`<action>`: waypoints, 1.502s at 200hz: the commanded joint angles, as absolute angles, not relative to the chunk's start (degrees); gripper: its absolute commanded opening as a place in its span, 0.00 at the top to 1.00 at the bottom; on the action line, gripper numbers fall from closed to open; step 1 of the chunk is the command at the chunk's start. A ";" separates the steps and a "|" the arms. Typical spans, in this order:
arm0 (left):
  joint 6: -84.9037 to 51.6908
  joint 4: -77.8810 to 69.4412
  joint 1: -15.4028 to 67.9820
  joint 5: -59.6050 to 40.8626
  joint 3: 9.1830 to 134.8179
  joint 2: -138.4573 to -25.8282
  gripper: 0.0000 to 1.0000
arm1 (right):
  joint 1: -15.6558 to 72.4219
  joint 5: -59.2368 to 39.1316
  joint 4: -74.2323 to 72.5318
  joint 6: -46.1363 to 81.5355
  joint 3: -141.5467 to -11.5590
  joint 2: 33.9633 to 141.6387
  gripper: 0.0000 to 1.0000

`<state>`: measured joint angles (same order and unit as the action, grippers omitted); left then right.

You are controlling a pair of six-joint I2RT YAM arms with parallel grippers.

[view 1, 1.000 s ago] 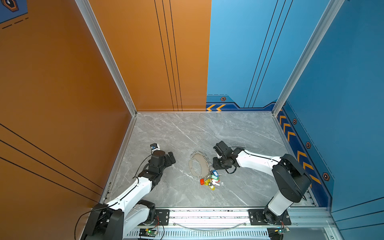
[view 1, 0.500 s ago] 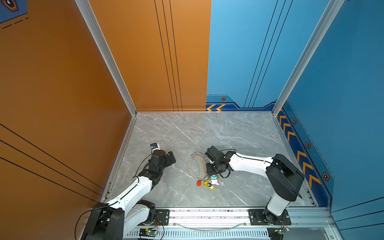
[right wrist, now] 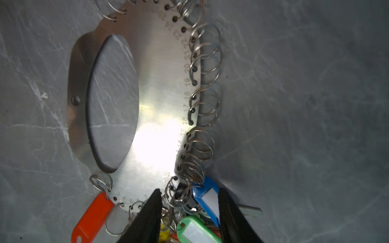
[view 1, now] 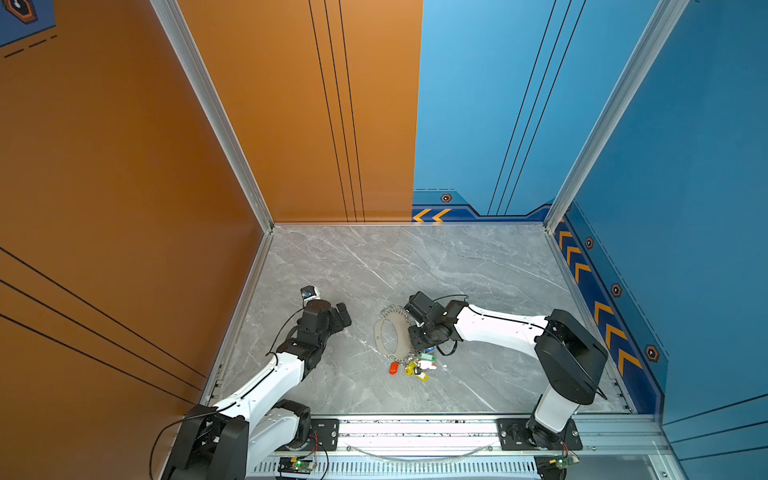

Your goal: Put the keys on the keyring

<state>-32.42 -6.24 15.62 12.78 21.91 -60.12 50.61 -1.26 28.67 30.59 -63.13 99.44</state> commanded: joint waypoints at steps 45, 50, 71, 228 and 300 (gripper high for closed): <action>-32.38 -6.49 15.04 11.87 23.05 -59.90 0.02 | 49.75 -1.58 28.84 28.92 -62.72 101.00 0.68; -32.42 -6.50 15.02 11.90 23.07 -59.92 0.02 | 49.75 -1.78 28.67 28.91 -62.73 101.21 0.69; -32.43 -6.47 15.03 11.82 23.12 -59.93 0.02 | 49.83 -2.82 28.04 28.91 -62.82 101.89 0.72; -32.43 -6.51 14.97 11.76 23.25 -60.39 0.02 | 51.05 -2.22 27.96 27.60 -65.48 103.14 0.90; -32.50 -6.50 14.95 11.59 23.48 -60.82 0.02 | 52.11 -2.33 28.00 26.63 -66.27 102.08 0.88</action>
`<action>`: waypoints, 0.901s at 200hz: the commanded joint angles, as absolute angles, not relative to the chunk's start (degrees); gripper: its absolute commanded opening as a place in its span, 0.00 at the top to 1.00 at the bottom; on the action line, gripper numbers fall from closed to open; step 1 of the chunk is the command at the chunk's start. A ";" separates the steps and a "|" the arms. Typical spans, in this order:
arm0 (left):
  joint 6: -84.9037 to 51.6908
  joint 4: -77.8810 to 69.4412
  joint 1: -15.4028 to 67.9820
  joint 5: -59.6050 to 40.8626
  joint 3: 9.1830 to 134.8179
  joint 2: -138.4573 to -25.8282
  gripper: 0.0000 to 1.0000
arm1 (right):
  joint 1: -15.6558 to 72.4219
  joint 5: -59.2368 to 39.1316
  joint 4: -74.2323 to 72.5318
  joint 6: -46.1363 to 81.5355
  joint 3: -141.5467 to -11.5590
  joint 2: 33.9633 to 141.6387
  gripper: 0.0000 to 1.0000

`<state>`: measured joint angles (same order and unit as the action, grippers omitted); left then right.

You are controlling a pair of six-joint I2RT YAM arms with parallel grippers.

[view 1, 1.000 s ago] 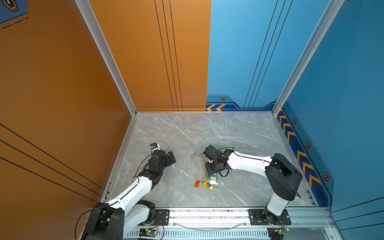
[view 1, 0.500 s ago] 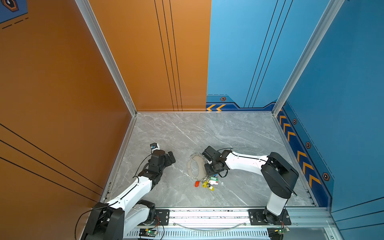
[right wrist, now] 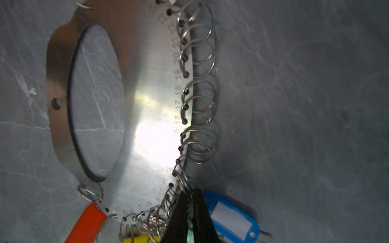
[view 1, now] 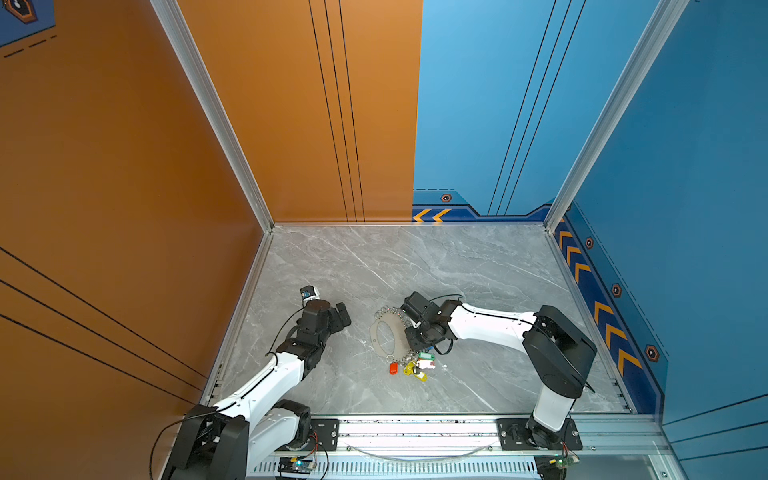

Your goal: Put the keys on the keyring

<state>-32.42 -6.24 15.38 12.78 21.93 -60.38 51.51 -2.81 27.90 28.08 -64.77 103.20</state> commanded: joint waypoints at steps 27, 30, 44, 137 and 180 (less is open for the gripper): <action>-32.45 -6.49 14.95 11.43 23.54 -60.82 0.02 | 52.36 -2.22 27.97 26.30 -66.50 102.38 0.86; -32.43 -6.44 14.99 11.49 23.48 -60.83 0.02 | 52.37 -2.15 27.99 26.28 -66.53 102.45 0.86; -32.48 -6.49 14.90 11.51 23.45 -60.80 0.02 | 52.56 -2.05 27.95 26.11 -66.77 102.74 0.85; -32.43 -6.50 14.90 11.45 23.45 -60.91 0.02 | 52.92 -1.55 28.04 25.75 -67.69 104.40 0.87; -32.45 -6.50 14.93 11.39 23.46 -60.83 0.02 | 53.34 0.05 29.28 25.33 -68.08 104.58 0.89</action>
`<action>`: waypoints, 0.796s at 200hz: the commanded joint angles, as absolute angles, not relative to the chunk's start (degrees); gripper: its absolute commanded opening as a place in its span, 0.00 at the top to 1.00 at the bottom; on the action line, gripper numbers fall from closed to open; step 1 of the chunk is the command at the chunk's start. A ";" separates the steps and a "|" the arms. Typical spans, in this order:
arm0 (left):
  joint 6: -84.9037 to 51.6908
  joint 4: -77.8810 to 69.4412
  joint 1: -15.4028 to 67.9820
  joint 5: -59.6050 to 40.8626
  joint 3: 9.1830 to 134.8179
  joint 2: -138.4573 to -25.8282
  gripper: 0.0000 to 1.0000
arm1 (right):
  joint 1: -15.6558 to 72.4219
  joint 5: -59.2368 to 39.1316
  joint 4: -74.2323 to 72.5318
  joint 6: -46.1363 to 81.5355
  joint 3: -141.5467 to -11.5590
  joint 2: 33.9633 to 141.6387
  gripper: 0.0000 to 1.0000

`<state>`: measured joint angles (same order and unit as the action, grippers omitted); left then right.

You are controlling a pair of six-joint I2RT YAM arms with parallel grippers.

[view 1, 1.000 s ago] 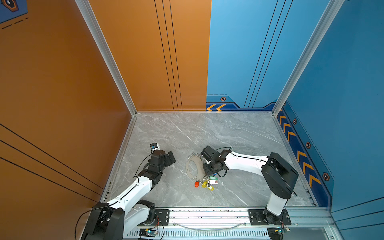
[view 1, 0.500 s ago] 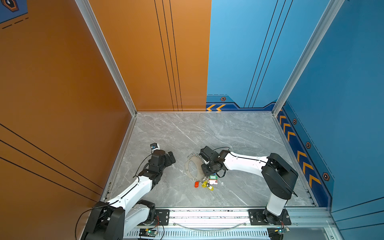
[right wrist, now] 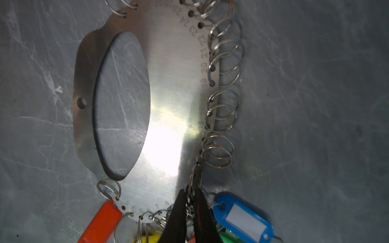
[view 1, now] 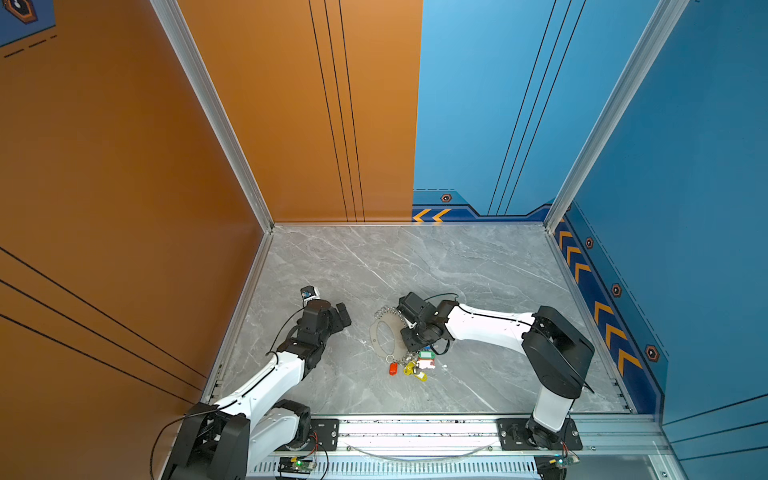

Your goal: Put the keys on the keyring

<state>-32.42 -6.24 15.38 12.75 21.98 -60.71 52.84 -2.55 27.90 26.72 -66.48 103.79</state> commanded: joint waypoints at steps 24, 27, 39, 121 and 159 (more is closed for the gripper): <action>-32.45 -6.50 14.81 11.38 23.39 -60.89 0.02 | 53.81 1.42 30.32 25.14 -68.44 104.20 0.89; -32.48 -6.43 14.85 11.31 23.42 -60.83 0.02 | 53.87 1.55 30.46 25.11 -68.40 104.16 0.88; -32.51 -6.44 14.85 11.37 23.42 -60.84 0.02 | 53.96 2.31 30.76 25.13 -68.25 103.84 0.85; -32.53 -6.50 14.83 11.34 23.44 -60.91 0.02 | 54.02 2.78 30.94 25.14 -68.44 103.44 0.83; -32.52 -6.50 14.85 11.34 23.49 -60.93 0.02 | 54.03 3.43 31.03 25.14 -68.24 102.61 0.81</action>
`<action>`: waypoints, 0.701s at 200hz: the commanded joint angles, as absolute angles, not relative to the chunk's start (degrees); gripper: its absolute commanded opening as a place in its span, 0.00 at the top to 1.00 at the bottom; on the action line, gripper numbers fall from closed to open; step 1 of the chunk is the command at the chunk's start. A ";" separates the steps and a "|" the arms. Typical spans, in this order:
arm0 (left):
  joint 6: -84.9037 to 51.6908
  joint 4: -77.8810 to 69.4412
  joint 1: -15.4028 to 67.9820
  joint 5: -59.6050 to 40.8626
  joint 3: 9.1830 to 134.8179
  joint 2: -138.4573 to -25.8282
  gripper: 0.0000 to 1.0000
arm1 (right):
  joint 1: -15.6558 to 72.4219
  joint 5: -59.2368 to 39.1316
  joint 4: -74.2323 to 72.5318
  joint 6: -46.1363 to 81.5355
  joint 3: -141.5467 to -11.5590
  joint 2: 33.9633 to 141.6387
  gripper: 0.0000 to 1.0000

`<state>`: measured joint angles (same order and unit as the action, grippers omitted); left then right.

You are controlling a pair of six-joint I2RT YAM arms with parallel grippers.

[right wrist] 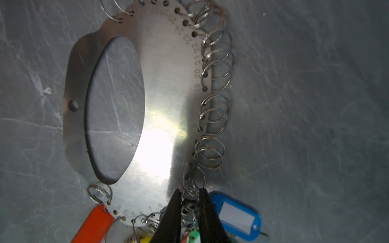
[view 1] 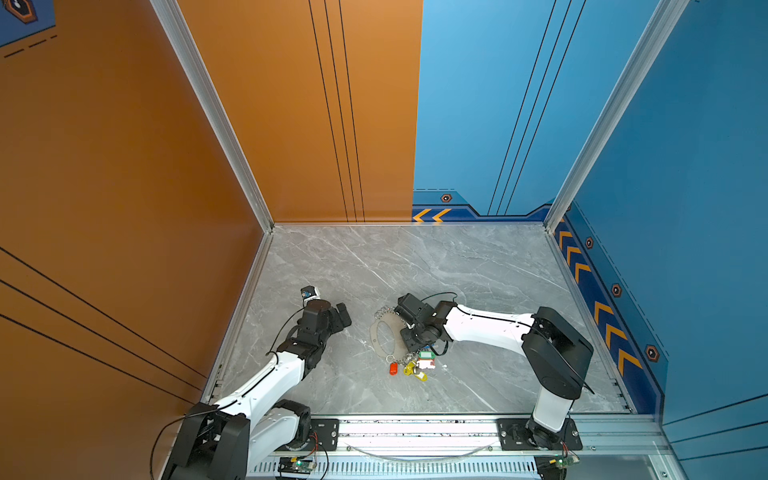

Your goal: Put the keys on the keyring

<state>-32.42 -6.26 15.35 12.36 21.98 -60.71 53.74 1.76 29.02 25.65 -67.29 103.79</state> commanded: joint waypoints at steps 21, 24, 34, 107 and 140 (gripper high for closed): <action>-32.54 -6.50 14.85 11.34 23.49 -60.99 0.02 | 54.05 3.00 31.14 25.13 -68.34 102.19 0.80; -32.57 -6.50 14.85 11.34 23.48 -60.92 0.02 | 54.01 2.95 31.18 25.14 -68.36 102.10 0.81; -32.53 -6.50 14.83 11.28 23.50 -61.00 0.02 | 54.13 2.77 31.20 25.14 -68.30 101.97 0.81; -32.61 -6.48 14.85 11.20 23.56 -61.16 0.02 | 54.62 1.43 31.20 25.14 -68.23 102.06 0.80; -32.61 -6.50 14.85 11.16 23.59 -61.28 0.02 | 55.05 1.47 31.55 25.12 -68.51 102.87 0.80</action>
